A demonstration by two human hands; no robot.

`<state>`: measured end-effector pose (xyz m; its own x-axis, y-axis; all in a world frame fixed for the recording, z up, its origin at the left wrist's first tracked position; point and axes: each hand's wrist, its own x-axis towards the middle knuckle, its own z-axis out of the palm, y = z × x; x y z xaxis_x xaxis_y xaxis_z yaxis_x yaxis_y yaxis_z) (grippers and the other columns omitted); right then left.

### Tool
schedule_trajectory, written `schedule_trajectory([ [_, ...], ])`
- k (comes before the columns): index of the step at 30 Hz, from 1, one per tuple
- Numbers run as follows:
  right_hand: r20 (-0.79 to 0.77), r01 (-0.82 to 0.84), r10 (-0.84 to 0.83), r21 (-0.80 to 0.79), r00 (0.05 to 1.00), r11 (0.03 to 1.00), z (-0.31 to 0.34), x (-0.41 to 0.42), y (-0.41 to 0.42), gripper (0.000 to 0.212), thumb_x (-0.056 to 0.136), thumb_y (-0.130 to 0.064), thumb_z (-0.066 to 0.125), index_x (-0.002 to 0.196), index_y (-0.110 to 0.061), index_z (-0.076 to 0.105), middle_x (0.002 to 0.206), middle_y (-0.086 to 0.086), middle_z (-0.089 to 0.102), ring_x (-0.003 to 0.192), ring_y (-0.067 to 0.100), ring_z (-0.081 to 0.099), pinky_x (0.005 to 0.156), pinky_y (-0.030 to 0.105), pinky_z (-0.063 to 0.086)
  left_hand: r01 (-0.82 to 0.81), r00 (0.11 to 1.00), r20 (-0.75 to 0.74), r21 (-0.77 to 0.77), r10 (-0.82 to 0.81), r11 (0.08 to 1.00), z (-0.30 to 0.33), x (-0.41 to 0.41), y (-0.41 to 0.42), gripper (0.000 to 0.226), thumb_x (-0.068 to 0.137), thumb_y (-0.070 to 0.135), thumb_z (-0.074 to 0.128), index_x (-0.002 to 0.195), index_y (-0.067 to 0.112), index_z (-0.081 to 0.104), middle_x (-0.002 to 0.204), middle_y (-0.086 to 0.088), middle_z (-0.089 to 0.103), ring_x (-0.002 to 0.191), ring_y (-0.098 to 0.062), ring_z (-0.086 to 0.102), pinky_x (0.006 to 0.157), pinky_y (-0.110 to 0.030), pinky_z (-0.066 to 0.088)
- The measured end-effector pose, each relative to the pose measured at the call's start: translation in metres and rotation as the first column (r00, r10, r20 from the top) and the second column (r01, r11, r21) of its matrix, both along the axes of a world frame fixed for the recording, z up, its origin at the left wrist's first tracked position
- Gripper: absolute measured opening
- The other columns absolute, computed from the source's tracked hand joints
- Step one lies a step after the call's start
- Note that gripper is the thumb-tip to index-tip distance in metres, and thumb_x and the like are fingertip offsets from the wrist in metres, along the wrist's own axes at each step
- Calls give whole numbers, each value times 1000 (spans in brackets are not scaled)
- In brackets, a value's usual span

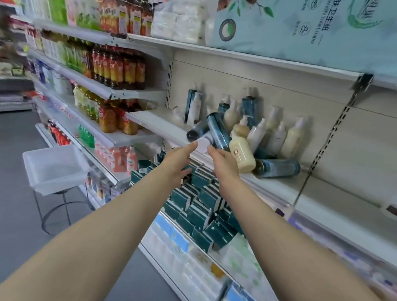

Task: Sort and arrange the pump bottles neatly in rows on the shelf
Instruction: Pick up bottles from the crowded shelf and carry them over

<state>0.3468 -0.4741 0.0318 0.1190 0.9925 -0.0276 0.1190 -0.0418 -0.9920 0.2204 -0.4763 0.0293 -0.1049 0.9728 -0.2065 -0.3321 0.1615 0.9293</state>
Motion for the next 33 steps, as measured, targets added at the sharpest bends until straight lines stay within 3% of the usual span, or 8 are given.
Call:
schedule_trajectory([
  [3, 12, 0, 0, -2, 1000, 1000, -4, -13, 22, 56, 92, -50, 62, 136, -18, 56, 136, 0, 58, 121, 21, 54, 107, 45, 46, 3, 1000, 11, 0, -3, 1000, -6, -10, 21, 68, 89, 40, 72, 143, 11, 43, 144, -9, 48, 132, -23, 47, 111, -42, 43],
  [7, 6, -11, 11, -10, 1000, 1000, -8, -23, 62, 55, 93, -47, 63, 139, -19, 55, 139, -2, 56, 125, 22, 53, 109, 44, 44, -15, 1000, 18, -5, 15, 1000, -10, -21, 54, 65, 90, 40, 71, 142, 10, 45, 122, -1, 56, 123, -22, 50, 110, -41, 43],
  [11, -7, -5, 5, 25, 1000, 1000, -2, -39, 115, 53, 93, -47, 64, 136, -18, 56, 137, -2, 57, 123, 20, 53, 110, 46, 43, -38, 999, 21, 19, 38, 999, -2, -36, 102, 52, 92, 38, 69, 134, 13, 50, 135, -6, 52, 121, -20, 51, 97, -34, 48],
  [15, 7, -24, 24, 37, 1000, 999, 8, -52, 167, 47, 96, -47, 59, 132, -18, 57, 130, -1, 60, 118, 20, 55, 107, 42, 44, -54, 998, 9, 32, 54, 998, 4, -52, 153, 61, 93, 38, 68, 143, 10, 46, 144, -11, 48, 131, -24, 48, 107, -40, 46],
  [21, 26, -29, 27, 55, 999, 998, 19, -70, 228, 26, 97, -42, 59, 111, -21, 64, 119, 1, 64, 108, 19, 57, 96, 37, 45, -98, 995, 25, 47, 96, 994, 11, -76, 215, 64, 93, 38, 68, 145, 10, 44, 146, -10, 47, 130, -23, 49, 106, -41, 47],
  [26, 8, -15, 14, 34, 1000, 999, 8, -83, 265, 30, 97, -41, 60, 119, -22, 61, 116, -4, 59, 111, 19, 55, 93, 33, 41, -97, 995, 37, 26, 96, 995, 3, -88, 254, 60, 93, 36, 68, 143, 10, 46, 143, -9, 50, 127, -23, 50, 105, -41, 48],
  [33, -37, 72, -71, 16, 997, 997, 4, -109, 329, 44, 94, -43, 63, 132, -20, 59, 125, 2, 63, 112, 24, 58, 97, 39, 48, -33, 999, 39, 16, 32, 999, -6, -116, 333, 57, 94, 34, 67, 141, 8, 49, 144, -11, 50, 132, -25, 48, 108, -42, 46],
])
